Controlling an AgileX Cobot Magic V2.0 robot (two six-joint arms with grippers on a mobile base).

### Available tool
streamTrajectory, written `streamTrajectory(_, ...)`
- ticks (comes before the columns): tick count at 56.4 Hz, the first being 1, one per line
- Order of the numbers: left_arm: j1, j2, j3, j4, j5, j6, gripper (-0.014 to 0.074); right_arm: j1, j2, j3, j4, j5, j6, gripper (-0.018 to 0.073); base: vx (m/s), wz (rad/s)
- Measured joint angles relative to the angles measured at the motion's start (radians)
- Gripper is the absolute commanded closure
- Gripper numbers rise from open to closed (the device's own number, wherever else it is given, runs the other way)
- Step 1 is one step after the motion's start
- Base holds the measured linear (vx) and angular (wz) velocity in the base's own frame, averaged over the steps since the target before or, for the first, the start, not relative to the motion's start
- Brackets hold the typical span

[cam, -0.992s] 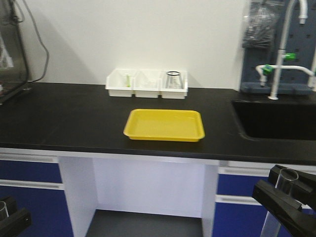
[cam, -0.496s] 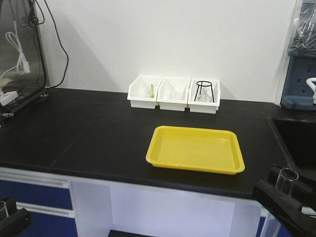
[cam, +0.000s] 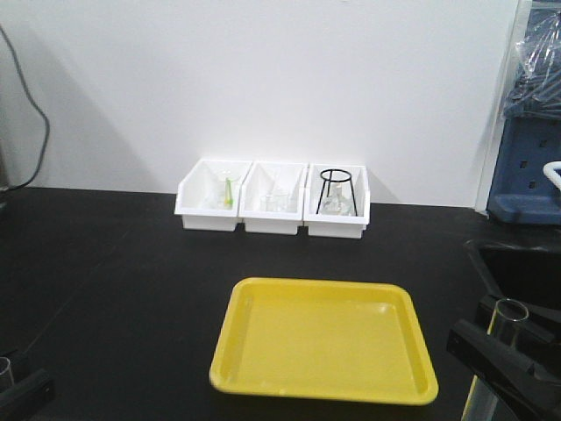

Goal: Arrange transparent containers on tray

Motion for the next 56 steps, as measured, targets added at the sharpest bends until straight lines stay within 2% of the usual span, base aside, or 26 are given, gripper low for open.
streamTrajectory(31,0.0,0.0,0.0,0.0,0.0,0.0,0.0597,0.0,0.0,0.0,0.0,0.0,0.0,0.0571,0.37,-0.18)
streamTrajectory(56,0.0,0.0,0.0,0.0,0.001,0.0,0.0597,0.0,0.0,0.0,0.0,0.0,0.0,0.0571,0.17,-0.07)
